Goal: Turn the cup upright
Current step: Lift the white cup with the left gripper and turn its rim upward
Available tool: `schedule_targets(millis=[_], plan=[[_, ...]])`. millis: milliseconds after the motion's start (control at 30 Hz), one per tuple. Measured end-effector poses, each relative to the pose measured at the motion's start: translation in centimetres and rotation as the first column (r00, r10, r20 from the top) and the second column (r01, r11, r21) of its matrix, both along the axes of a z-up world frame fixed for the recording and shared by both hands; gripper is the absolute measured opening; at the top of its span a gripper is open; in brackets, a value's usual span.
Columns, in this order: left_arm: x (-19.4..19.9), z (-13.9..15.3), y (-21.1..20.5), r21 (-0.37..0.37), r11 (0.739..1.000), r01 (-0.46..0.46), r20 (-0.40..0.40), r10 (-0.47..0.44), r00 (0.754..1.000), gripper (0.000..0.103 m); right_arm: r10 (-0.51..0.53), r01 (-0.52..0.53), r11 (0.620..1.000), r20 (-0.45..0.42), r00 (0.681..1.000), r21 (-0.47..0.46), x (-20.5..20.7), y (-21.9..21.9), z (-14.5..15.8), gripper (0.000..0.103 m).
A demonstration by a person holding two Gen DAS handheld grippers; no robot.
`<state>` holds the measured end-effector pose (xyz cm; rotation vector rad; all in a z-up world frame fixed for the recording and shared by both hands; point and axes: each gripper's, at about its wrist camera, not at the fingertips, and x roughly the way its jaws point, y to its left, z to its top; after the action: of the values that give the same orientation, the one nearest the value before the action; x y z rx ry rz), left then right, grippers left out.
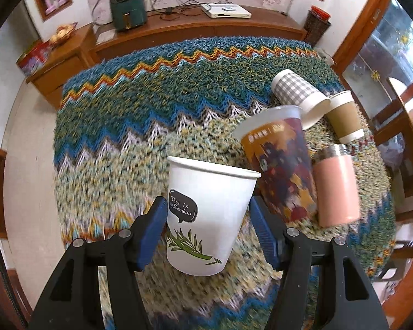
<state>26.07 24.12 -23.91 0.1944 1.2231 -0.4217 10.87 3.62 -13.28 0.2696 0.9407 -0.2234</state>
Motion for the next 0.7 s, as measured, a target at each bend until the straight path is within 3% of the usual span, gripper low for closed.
schedule_targets(millis=[333,567,700], plan=[[-7.5,1.2,0.7,-0.051,0.989,-0.138,-0.043,0.136,0.99,0.066,0.077,-0.076,0.997,-0.033,0.997,0.022,-1.9,0.0,-1.3,0.077],[-12.5,-0.7,-0.3,-0.066,0.972,-0.226,-0.077,0.221,0.972,0.066,0.116,-0.11,0.992,-0.097,0.988,0.066,-4.3,-1.0,-3.2,0.077],[-14.9,-2.5,-1.5,-0.089,0.967,-0.239,-0.106,0.23,0.967,0.066,0.184,-0.166,0.976,-0.132,0.974,0.139,-5.7,-1.2,-4.8,0.077]])
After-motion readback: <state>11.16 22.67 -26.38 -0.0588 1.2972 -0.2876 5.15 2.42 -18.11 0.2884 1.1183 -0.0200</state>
